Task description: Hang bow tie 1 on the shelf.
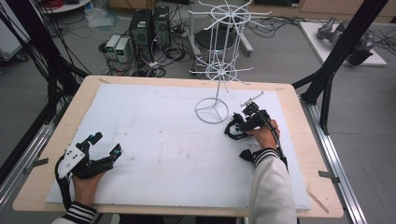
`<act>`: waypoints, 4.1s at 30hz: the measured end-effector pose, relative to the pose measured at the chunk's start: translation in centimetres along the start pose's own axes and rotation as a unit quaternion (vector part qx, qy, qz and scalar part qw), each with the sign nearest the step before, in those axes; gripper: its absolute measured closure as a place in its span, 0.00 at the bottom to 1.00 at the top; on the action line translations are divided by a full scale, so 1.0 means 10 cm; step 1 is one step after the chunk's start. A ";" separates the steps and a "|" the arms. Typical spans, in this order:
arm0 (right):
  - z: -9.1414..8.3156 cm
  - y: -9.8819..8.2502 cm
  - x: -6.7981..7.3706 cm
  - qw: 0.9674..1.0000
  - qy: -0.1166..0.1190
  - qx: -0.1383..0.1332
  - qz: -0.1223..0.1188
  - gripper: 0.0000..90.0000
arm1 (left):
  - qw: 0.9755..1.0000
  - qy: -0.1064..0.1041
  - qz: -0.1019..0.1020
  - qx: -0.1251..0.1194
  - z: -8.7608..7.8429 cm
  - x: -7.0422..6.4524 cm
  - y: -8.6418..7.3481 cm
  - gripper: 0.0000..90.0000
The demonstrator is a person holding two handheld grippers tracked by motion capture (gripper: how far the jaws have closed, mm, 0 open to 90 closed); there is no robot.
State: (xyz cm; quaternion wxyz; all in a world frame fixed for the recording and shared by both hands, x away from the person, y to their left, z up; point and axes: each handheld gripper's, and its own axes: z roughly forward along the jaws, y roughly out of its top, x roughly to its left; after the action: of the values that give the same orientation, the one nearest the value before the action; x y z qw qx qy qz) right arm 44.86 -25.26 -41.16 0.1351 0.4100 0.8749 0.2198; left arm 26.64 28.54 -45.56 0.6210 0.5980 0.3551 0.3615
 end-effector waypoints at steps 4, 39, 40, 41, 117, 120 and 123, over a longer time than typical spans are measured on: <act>0.02 0.00 0.02 1.000 -0.010 0.010 -0.002 0.57 | 1.000 0.000 0.000 0.001 0.00 0.00 0.00 0.17; -0.13 0.01 0.04 1.000 -0.025 -0.009 -0.006 0.82 | 1.000 0.000 0.001 0.000 0.00 0.00 0.00 0.17; -0.14 0.01 0.04 1.000 -0.023 -0.014 -0.004 0.82 | 1.000 0.000 0.000 0.000 0.00 0.00 0.00 0.17; -0.17 0.01 0.04 1.000 -0.020 -0.020 -0.001 0.82 | 1.000 0.000 0.000 -0.001 0.00 0.00 0.00 0.17; -1.20 -0.28 0.19 0.969 0.036 -0.246 0.012 0.82 | 1.000 0.000 0.002 0.000 0.00 0.00 0.00 0.17; -1.23 -0.27 0.20 0.967 0.037 -0.252 0.011 0.82 | 1.000 0.000 0.001 0.000 0.00 0.00 0.00 0.17; -1.27 -0.25 0.23 0.963 0.043 -0.265 0.002 0.82 | 1.000 0.000 0.001 0.000 0.00 0.00 0.00 0.17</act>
State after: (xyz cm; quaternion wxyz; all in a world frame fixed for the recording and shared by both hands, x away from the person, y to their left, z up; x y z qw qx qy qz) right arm 36.48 -28.34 -31.56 0.2004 0.3518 0.7895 0.4612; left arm 26.62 28.54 -45.56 0.6207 0.5979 0.3548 0.3624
